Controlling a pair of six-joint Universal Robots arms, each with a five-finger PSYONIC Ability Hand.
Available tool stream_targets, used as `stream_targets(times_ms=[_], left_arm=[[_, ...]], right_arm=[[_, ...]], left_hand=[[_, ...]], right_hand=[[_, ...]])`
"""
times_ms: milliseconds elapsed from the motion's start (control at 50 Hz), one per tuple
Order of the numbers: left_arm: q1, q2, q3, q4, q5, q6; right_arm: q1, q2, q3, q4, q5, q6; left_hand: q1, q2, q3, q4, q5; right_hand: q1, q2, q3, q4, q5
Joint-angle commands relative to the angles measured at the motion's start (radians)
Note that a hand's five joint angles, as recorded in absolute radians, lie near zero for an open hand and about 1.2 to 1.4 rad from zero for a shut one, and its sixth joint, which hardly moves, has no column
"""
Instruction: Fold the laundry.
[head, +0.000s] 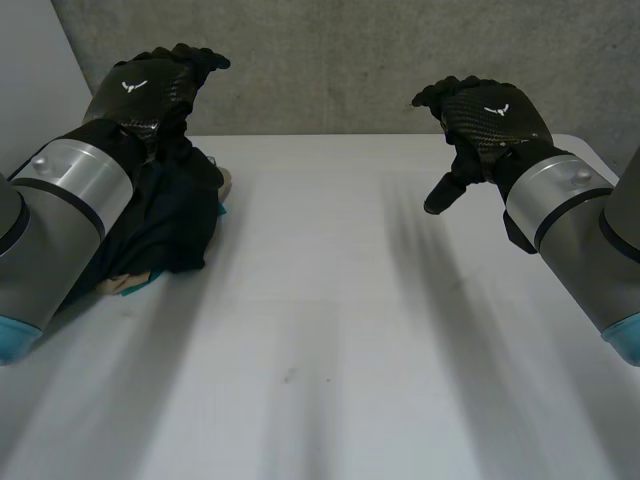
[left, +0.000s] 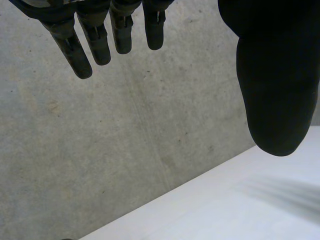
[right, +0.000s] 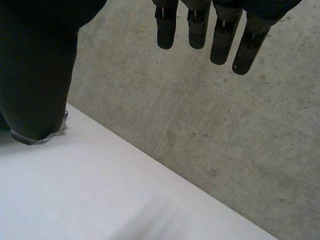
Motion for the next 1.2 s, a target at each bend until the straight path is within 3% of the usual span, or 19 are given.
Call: stream_targets(times_ms=[20, 80, 180, 320, 520, 580, 600, 620, 660, 800, 880, 960, 980, 1140, 1160, 1200], left_arm=[[0.032, -0.013, -0.05, -0.009, -0.015, 0.229], [0.096, -0.033, -0.108, -0.003, -0.041, 0.396], [0.15, -0.075, -0.155, 0.032, -0.069, 0.555], [0.273, -0.246, -0.133, 0.158, -0.068, 0.588], [0.379, -0.481, 0.02, 0.181, -0.072, 0.66], [0.414, -0.519, 0.052, 0.19, -0.074, 0.696], [0.432, -0.518, 0.057, 0.204, -0.072, 0.699], [0.433, -0.518, 0.057, 0.212, -0.074, 0.699], [0.431, -0.509, 0.051, 0.229, -0.077, 0.696], [0.333, -0.322, -0.004, 0.264, -0.08, 0.553], [0.23, -0.182, -0.033, 0.249, -0.081, 0.425], [0.092, -0.064, -0.061, 0.23, -0.078, 0.284], [0.027, -0.026, -0.069, 0.215, -0.077, 0.218], [-0.237, -0.076, -0.063, 0.137, -0.06, -0.032], [-0.265, -0.099, -0.056, 0.135, -0.058, -0.049], [-0.302, -0.145, -0.044, 0.134, -0.054, -0.074]], right_arm=[[0.001, -0.003, -0.003, 0.001, 0.0, -0.019], [0.001, -0.001, -0.002, 0.002, 0.0, -0.041], [0.003, 0.003, 0.0, 0.002, -0.002, -0.062], [0.006, 0.01, 0.001, 0.002, -0.003, -0.064], [0.006, 0.011, 0.02, -0.001, -0.006, -0.064], [0.005, 0.011, 0.023, -0.001, -0.009, -0.073], [0.005, 0.011, 0.025, -0.001, -0.009, -0.079], [0.005, 0.011, 0.026, -0.001, -0.009, -0.085], [0.003, 0.011, 0.031, -0.001, -0.009, -0.105], [0.001, 0.011, 0.028, 0.001, -0.005, -0.142], [-0.008, 0.011, 0.017, 0.002, -0.005, -0.143], [-0.012, 0.003, 0.011, 0.002, -0.003, -0.143], [-0.012, 0.002, 0.011, 0.002, -0.003, -0.143], [-0.026, -0.003, 0.005, 0.002, -0.002, -0.142], [-0.031, -0.004, 0.005, 0.002, 0.0, -0.142], [-0.038, -0.004, 0.003, 0.002, 0.0, -0.142]], left_hand=[[0.019, 0.021, 0.017, 0.023, 0.005], [0.145, 0.146, 0.143, 0.149, 0.131], [0.075, 0.077, 0.073, 0.08, 0.061], [0.055, 0.056, 0.052, 0.059, 0.04], [0.09, 0.091, 0.088, 0.094, 0.076], [0.479, 0.48, 0.477, 0.483, 0.465], [0.916, 0.918, 0.914, 0.921, 0.902], [1.121, 1.123, 1.119, 1.125, 1.107], [1.19, 1.192, 1.188, 1.195, 1.176], [1.19, 1.192, 1.188, 1.195, 1.176], [1.19, 1.192, 1.188, 1.195, 1.176], [1.19, 1.192, 1.188, 1.195, 1.176], [1.19, 1.192, 1.188, 1.195, 1.176], [1.19, 1.192, 1.188, 1.195, 1.176], [1.133, 1.134, 1.131, 1.137, 1.119], [0.802, 0.804, 0.8, 0.806, 0.788]], right_hand=[[-0.022, -0.047, -0.04, -0.06, -0.064], [-0.022, -0.047, -0.04, -0.06, -0.064], [-0.022, -0.047, -0.04, -0.06, -0.064], [-0.022, -0.047, -0.04, -0.06, -0.064], [-0.022, -0.047, -0.04, -0.06, -0.064], [-0.022, -0.047, -0.04, -0.06, -0.064], [-0.022, -0.047, -0.04, -0.06, -0.064], [-0.022, -0.047, -0.04, -0.06, -0.064], [-0.022, -0.047, -0.04, -0.06, -0.064], [-0.022, -0.047, -0.04, -0.06, -0.064], [-0.022, -0.047, -0.04, -0.06, -0.064], [-0.022, -0.047, -0.04, -0.06, -0.064], [-0.022, -0.047, -0.04, -0.06, -0.064], [-0.022, -0.047, -0.04, -0.06, -0.064], [-0.022, -0.047, -0.04, -0.06, -0.064], [-0.022, -0.047, -0.04, -0.06, -0.064]])
